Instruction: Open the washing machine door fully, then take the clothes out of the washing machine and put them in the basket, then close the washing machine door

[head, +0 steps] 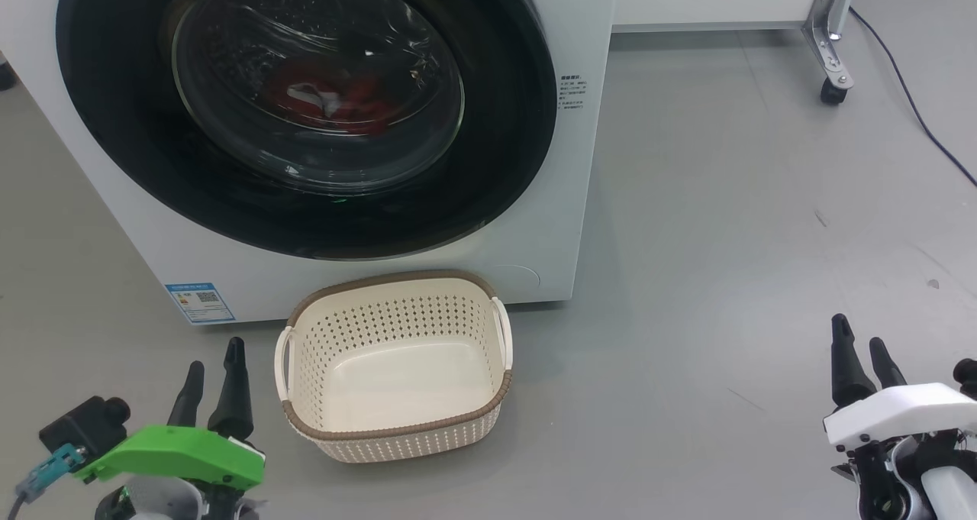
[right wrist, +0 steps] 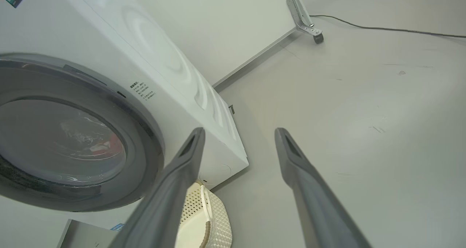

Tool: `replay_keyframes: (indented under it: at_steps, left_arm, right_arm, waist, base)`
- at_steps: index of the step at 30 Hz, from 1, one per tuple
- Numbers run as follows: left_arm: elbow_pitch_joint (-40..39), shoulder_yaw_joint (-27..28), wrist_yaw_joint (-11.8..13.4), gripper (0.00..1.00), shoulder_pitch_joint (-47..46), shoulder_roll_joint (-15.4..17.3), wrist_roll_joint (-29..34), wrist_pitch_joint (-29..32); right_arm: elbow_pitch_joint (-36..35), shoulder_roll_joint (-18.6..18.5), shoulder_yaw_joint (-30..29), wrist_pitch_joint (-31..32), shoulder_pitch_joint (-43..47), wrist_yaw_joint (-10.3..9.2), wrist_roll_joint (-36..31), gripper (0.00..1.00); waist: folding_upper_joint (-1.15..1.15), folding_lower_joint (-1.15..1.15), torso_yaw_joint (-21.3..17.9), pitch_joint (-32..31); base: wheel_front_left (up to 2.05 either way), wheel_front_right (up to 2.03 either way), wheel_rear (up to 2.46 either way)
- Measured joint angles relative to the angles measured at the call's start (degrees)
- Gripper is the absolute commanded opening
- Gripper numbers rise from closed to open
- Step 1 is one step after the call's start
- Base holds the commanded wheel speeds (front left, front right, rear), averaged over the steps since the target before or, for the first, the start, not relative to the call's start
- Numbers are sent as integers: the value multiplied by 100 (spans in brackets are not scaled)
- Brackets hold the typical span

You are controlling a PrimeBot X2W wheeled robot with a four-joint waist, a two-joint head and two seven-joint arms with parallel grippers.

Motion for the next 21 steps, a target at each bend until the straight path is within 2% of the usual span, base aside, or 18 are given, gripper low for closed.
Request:
replay_keyframes:
  at_steps: [7,21]
  left_arm:
    - [3,-178,67,100,1,1,583,-120]
    - [160,-482,322,100,1,12,1688,-349]
  right_arm:
    - [9,-25,216,-108,-26,-145,-533,100]
    - [13,-31,623,-352,-105,-298,-1562,100]
  waist:
    - [0,0,-3,3]
    - [0,0,-9,7]
  base:
    - [0,0,0]
    - [0,0,0]
